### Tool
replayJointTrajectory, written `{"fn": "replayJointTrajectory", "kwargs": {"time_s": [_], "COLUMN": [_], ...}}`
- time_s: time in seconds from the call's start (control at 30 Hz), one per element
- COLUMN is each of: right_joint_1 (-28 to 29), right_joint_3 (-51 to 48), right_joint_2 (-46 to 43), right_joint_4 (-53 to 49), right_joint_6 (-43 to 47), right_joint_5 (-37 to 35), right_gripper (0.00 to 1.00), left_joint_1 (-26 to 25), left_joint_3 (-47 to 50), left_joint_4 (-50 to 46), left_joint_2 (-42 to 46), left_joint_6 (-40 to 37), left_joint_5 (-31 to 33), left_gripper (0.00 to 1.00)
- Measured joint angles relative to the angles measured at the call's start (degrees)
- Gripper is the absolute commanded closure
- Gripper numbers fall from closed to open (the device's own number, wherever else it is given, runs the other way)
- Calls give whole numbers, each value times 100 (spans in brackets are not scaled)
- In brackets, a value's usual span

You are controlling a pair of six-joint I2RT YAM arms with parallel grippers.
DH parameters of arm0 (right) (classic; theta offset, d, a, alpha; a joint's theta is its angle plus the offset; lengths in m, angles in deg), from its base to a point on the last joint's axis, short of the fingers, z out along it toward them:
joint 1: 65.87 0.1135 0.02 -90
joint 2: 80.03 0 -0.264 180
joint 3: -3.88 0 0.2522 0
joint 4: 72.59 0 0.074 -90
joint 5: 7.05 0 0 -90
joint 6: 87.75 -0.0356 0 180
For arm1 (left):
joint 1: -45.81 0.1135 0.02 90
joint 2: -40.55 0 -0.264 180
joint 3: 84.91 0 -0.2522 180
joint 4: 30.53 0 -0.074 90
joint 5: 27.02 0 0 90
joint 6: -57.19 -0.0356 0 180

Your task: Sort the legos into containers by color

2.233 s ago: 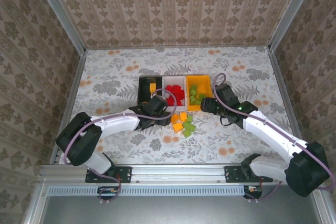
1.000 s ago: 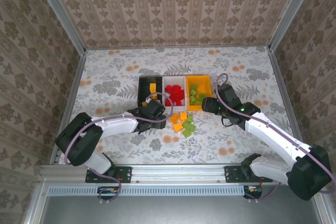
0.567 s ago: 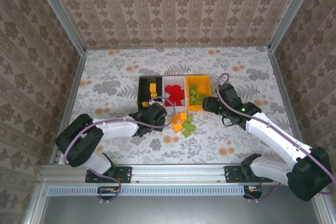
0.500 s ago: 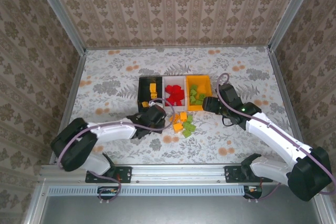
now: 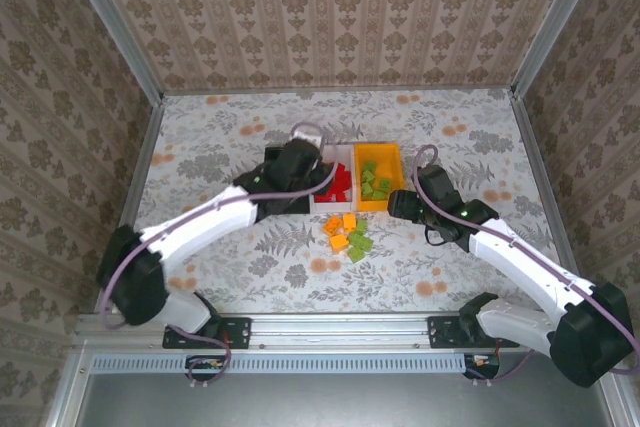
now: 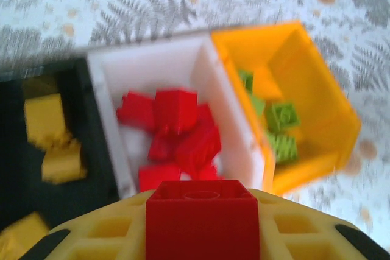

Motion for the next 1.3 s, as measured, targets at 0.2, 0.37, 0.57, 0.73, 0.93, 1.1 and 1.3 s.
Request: {"fn": "replayJointTrajectory", "kwargs": {"time_s": [0.2,0.37,0.57,0.73,0.93,1.1,1.3], "right_joint_1": [-44,-55,-66,-66,-66,-66,-66], "right_joint_3": [-2,-24,-37,-37,-57,-131,-151], "right_joint_2": [-101,-170,-212,-212,-212,-210,-210], "right_joint_4": [-4,-44,-127,-131,-129,-127,-129], "right_joint_6": [2,15,15,17,17,17,17], "right_joint_5": [0,0,4,4,9,9,22], "right_gripper": [26,26,26,26,26,26,26], "left_joint_1": [356,511,476,175,-678,-1150,-1322], "left_joint_3": [-1410,-1784,-1792,-1373,-262,1016,1674], "left_joint_4": [-92,-369,-468,-400,-190,-13,236], "left_joint_2": [-1768,-2487,-2356,-1390,17,238,-92], "left_joint_6": [-170,-188,-201,-199,-94,280,686], "left_joint_5": [-264,-343,-413,-424,-339,-348,-433], "left_gripper": [64,40,24,20,19,18,19]}}
